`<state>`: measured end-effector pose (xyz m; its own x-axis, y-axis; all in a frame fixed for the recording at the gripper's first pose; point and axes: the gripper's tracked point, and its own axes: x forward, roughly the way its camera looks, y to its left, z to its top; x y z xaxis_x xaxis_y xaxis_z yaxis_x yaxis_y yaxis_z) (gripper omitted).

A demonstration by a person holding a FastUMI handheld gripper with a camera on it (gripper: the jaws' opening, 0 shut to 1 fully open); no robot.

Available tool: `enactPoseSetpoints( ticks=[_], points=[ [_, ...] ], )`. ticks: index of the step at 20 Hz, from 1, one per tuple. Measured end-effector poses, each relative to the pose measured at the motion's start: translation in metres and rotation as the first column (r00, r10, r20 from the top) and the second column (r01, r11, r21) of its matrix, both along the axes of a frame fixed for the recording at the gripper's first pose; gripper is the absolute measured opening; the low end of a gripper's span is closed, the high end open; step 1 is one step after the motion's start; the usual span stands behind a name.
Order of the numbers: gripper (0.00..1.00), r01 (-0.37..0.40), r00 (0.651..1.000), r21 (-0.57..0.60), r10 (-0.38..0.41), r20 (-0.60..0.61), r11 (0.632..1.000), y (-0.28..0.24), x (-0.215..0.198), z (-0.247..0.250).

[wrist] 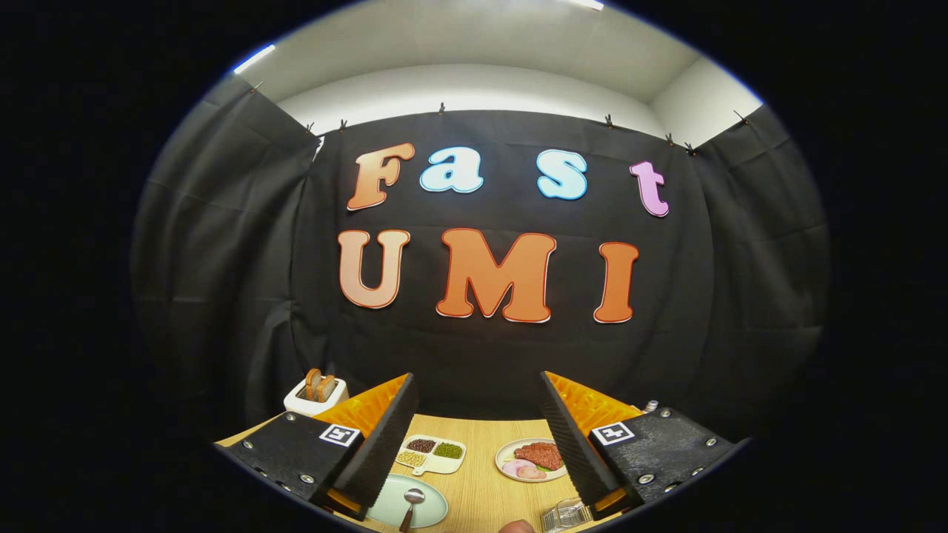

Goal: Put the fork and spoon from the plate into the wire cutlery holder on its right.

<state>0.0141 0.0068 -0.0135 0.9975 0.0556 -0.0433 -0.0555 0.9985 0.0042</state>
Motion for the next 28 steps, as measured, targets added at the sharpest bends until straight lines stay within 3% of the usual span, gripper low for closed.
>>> enactPoseSetpoints(
  ticks=[7,12,15,21,24,28],
  points=[
    [0.97,-0.046,0.972,-0.001,0.045,-0.230,0.999,0.027,0.014,-0.062],
    [0.96,-0.135,0.891,-0.023,0.111,-0.441,0.991,0.065,0.016,-0.120],
    [0.92,-0.188,0.812,-0.035,0.135,-0.568,0.981,0.081,0.009,-0.161],
    [0.86,-0.227,0.593,0.002,0.139,-0.793,0.974,0.102,-0.011,-0.237],
    [0.82,-0.228,0.480,0.028,0.138,-0.866,0.973,0.109,-0.019,-0.267],
    [0.77,-0.244,0.355,0.026,0.114,-0.928,0.969,0.114,-0.027,-0.300]
  ],
)
